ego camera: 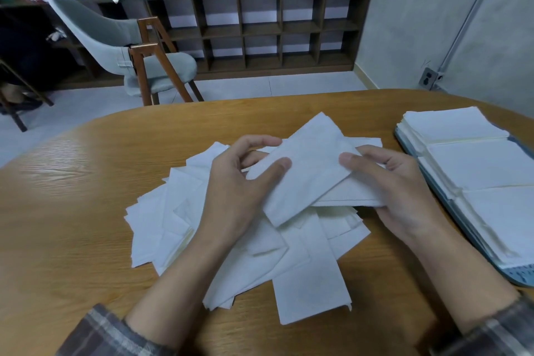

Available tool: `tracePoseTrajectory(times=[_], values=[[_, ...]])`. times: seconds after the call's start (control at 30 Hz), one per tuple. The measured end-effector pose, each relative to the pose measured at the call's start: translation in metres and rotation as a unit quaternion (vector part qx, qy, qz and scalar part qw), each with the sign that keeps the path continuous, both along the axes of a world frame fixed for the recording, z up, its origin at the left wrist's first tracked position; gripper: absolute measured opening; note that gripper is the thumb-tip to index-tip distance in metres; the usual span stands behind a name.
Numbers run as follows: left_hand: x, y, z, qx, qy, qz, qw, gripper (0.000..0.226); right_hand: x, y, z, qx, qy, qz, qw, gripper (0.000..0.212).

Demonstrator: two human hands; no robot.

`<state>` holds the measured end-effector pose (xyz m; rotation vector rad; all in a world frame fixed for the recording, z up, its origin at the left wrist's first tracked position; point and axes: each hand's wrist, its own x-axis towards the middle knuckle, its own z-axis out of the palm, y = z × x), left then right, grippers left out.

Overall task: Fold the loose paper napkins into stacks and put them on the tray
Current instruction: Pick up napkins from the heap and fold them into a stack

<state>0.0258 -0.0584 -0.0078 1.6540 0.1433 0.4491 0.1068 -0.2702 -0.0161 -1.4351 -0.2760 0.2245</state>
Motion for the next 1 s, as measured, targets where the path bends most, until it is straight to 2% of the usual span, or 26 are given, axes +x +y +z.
tracePoseTrajectory(times=[0.2,0.43,0.7,0.8,0.9,0.93,1.0], values=[[0.0,0.007,0.005,0.078,0.017,-0.068,0.994,0.021,-0.004,0.002,0.002,-0.033,-0.019,0.095,0.995,0.039],[0.002,0.007,0.0,0.115,0.017,-0.084,0.99,0.021,-0.009,0.007,0.003,-0.051,-0.035,0.136,0.989,0.064],[0.002,0.006,-0.001,0.118,0.014,-0.08,0.99,0.022,-0.01,0.009,0.004,-0.088,-0.072,0.139,0.984,0.07],[0.002,0.004,-0.006,0.144,0.003,-0.036,0.989,0.025,-0.011,0.008,0.004,-0.099,-0.097,0.118,0.983,0.07],[0.003,0.002,-0.007,0.222,-0.043,0.039,0.973,0.029,-0.01,0.007,0.002,-0.056,-0.107,0.101,0.988,0.072],[0.002,0.001,-0.005,0.209,-0.04,0.038,0.976,0.031,-0.009,0.007,0.003,-0.021,-0.097,0.102,0.99,0.072],[-0.001,-0.002,0.004,0.118,0.002,-0.017,0.993,0.037,-0.009,0.006,0.005,0.035,-0.073,0.105,0.991,0.074]])
